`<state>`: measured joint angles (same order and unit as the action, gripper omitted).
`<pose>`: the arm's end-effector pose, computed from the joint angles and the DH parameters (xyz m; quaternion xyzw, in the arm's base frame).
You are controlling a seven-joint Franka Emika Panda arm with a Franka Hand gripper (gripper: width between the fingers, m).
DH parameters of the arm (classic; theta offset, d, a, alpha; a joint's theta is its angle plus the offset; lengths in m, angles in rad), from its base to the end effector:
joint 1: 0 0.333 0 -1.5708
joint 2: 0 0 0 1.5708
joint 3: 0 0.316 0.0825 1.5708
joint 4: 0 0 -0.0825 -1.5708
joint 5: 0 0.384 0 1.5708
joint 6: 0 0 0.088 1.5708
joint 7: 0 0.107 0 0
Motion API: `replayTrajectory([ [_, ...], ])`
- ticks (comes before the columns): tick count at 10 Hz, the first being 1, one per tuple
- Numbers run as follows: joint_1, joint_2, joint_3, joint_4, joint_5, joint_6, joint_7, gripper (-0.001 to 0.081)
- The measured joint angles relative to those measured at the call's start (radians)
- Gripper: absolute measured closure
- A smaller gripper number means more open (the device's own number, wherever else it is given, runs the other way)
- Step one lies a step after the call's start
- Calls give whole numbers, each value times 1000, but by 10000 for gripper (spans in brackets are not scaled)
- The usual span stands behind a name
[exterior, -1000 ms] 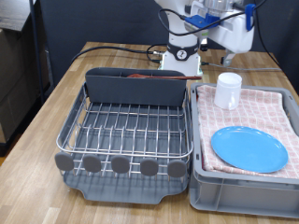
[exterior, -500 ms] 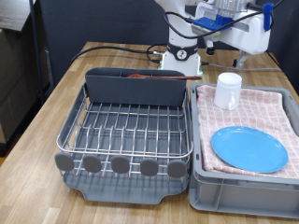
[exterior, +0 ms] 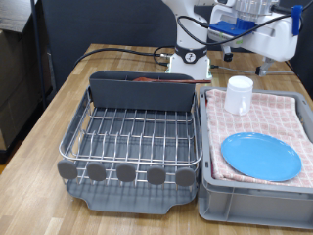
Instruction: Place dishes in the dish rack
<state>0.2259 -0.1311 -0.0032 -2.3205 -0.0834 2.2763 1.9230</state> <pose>0.4863 0.1080 0.4027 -0.6779 0.7331 -0.0494 0.0225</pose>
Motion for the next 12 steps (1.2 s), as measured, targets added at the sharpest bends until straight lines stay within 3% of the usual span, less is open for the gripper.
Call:
replayTrajectory([
  [2, 1, 32, 4, 17, 45, 46, -57, 3],
  [8, 1, 139, 1, -69, 256, 333, -286, 3],
  [10, 0, 175, 2, -76, 300, 378, -344, 3],
  [12, 0, 175, 2, -75, 298, 377, -341, 3],
])
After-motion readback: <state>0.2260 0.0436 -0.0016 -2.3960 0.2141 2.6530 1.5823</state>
